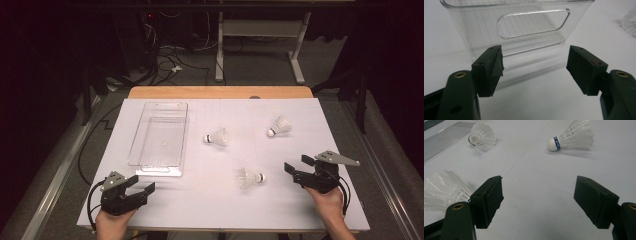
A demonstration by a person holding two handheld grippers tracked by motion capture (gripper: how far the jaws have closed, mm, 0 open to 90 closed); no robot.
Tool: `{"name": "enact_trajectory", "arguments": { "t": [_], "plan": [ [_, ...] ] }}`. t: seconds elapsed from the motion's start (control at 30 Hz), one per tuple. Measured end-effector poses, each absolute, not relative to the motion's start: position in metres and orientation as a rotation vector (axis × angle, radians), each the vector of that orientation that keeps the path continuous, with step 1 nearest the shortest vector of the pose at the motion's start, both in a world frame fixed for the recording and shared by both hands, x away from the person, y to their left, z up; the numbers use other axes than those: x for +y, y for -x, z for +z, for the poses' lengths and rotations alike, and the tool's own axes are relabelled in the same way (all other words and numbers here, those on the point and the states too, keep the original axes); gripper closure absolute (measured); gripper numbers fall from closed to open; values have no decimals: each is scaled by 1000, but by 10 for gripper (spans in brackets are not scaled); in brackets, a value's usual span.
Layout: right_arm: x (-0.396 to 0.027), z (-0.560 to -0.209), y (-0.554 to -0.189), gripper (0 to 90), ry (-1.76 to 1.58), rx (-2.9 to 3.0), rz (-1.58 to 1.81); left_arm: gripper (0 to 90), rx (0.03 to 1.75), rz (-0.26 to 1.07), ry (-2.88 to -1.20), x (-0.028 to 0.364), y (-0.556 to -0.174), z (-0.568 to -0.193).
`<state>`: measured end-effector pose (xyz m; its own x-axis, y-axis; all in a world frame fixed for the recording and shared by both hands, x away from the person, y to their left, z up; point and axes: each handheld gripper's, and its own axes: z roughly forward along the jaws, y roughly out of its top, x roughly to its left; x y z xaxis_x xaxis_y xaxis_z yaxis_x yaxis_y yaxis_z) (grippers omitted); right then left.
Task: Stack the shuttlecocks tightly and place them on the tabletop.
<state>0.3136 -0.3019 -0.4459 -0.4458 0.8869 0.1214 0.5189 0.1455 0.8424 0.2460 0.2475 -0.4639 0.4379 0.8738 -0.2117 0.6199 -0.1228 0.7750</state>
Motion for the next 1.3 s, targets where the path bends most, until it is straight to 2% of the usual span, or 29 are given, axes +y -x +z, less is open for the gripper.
{"name": "enact_trajectory", "arguments": {
  "t": [0.57, 0.9, 1.3],
  "plan": [
    [-302, -435, -337, 264, -1400, 2052, 1172, 308, 1261, 373, -1825, 249, -246, -466],
    [-304, -434, -350, 333, -1430, 2057, 1166, 307, 1261, 367, -1824, 249, -247, -466],
    [-305, -427, -365, 358, -1462, 2060, 1107, 307, 1259, 369, -1818, 249, -247, -467]
  ]
}}
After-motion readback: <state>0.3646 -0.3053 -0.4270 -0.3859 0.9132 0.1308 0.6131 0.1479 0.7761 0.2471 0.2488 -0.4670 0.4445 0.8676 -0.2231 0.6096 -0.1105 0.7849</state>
